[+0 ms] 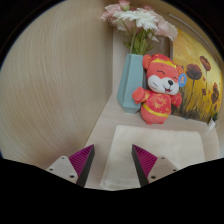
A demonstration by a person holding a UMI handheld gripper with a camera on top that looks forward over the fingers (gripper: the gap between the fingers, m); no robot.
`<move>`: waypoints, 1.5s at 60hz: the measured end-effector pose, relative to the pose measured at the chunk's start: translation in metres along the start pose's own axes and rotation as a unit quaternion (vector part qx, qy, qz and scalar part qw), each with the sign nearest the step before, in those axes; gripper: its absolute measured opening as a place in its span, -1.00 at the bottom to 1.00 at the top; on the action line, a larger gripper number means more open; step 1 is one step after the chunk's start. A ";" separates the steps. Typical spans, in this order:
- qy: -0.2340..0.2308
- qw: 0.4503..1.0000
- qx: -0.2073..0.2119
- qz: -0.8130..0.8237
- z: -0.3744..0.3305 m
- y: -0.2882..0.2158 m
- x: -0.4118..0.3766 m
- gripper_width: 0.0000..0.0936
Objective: Fold towel
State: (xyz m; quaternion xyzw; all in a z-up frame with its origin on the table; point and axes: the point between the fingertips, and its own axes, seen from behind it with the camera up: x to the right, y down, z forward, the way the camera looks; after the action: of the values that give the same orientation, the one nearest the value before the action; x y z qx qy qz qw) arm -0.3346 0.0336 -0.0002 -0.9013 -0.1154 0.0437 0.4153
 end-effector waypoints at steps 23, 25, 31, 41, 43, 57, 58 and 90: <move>0.076 0.997 -0.010 -0.030 0.018 0.005 0.040 -0.86; 0.072 0.997 -0.016 -0.030 0.019 0.006 0.040 -0.86; 0.053 0.998 -0.035 -0.017 0.014 0.004 0.040 -0.91; 0.085 0.996 -0.004 -0.037 -0.037 -0.045 0.087 -0.91; 0.087 0.996 0.009 -0.035 -0.051 -0.056 0.101 -0.92; 0.138 0.990 0.028 -0.024 -0.096 -0.069 0.248 -0.90; 0.137 0.990 0.023 -0.021 -0.094 -0.063 0.257 -0.88; 0.053 0.998 0.018 -0.001 -0.136 -0.028 0.310 0.69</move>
State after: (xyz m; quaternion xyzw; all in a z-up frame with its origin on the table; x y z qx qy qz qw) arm -0.0153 0.0260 0.1150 -0.8946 -0.0930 -0.0028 0.4372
